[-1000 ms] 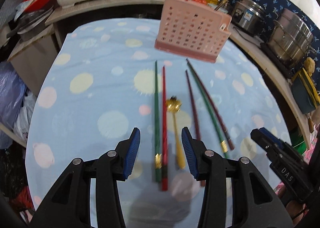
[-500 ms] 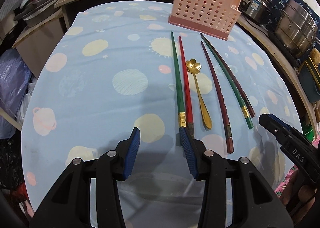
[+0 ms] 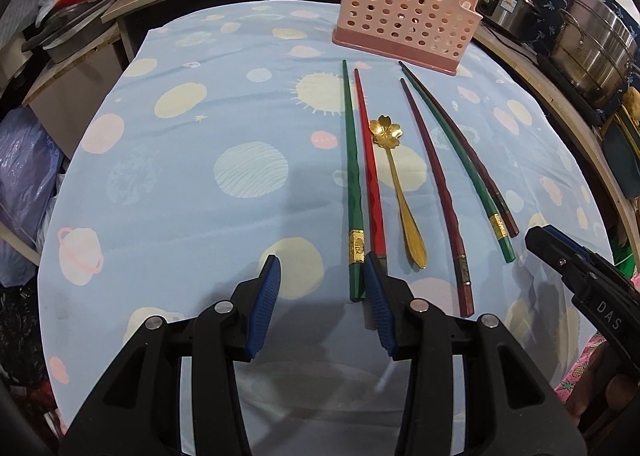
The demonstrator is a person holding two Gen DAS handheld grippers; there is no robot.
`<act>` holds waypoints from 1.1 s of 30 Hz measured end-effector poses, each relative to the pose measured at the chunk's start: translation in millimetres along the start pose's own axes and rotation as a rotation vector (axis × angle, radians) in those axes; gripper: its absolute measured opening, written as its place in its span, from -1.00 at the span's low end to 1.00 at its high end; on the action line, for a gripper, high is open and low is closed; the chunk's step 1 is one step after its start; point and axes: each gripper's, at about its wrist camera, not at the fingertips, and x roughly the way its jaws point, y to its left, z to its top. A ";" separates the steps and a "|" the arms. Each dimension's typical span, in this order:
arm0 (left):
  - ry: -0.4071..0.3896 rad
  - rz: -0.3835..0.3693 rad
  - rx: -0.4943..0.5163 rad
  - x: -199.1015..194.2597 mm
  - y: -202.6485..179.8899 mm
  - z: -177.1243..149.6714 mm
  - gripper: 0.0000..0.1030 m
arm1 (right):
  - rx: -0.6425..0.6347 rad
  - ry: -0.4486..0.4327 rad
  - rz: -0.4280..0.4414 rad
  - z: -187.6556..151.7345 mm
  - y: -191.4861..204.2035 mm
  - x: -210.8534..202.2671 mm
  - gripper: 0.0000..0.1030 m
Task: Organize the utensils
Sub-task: 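Grasp a green chopstick with the left tool while the right tool grasps a dark red chopstick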
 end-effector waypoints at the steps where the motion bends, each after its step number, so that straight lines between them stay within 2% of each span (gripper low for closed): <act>1: 0.000 0.000 0.000 0.0 0.2 0.1 -0.20 | 0.000 -0.001 0.000 0.3 0.5 0.0 -0.40; 8: 0.003 0.009 0.003 1.4 -0.8 3.2 -0.18 | -0.005 0.003 -0.005 5.1 1.5 5.7 -0.40; 14: -0.001 0.015 0.017 5.6 -5.1 7.3 -0.22 | -0.027 0.017 -0.006 8.5 4.4 17.1 -0.66; 17: 0.000 0.006 0.015 6.1 -5.3 8.8 -0.26 | -0.032 0.024 -0.010 9.3 4.4 22.1 -0.71; 28: -0.001 0.010 0.037 9.8 -11.7 11.4 -0.26 | -0.058 0.023 -0.020 15.4 9.2 33.0 -0.72; 33: -0.016 0.026 0.050 9.5 -13.7 9.3 -0.49 | -0.069 0.022 -0.023 15.0 9.3 34.4 -0.84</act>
